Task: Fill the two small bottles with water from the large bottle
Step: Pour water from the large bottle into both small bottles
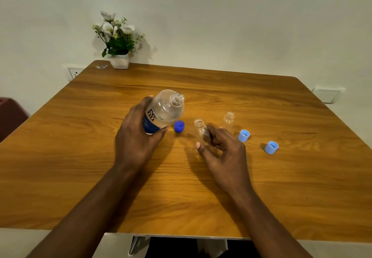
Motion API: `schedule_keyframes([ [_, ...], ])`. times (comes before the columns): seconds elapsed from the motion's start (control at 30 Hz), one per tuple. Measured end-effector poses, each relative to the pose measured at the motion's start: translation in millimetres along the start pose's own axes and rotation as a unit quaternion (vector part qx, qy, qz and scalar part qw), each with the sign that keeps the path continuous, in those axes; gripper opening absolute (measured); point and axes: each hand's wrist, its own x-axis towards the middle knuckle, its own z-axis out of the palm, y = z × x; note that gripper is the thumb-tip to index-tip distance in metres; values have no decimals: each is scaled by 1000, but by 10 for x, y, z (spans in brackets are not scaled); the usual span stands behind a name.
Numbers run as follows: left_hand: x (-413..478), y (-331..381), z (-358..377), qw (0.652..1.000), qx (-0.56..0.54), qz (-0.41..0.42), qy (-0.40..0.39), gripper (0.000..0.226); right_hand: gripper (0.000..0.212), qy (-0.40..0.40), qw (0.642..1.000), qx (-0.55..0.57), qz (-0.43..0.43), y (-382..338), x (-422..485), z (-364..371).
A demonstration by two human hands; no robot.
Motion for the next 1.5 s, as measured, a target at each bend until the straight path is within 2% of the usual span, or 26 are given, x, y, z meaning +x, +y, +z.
schedule_keyframes([
  [0.5, -7, 24, -28, 989, 101, 107, -8, 72, 46, -11, 1000, 23, 1, -64, -11, -23],
  [1.5, 16, 22, -62, 978, 139, 157, 6, 73, 45, -42, 997, 57, 17, -60, -43, -78],
])
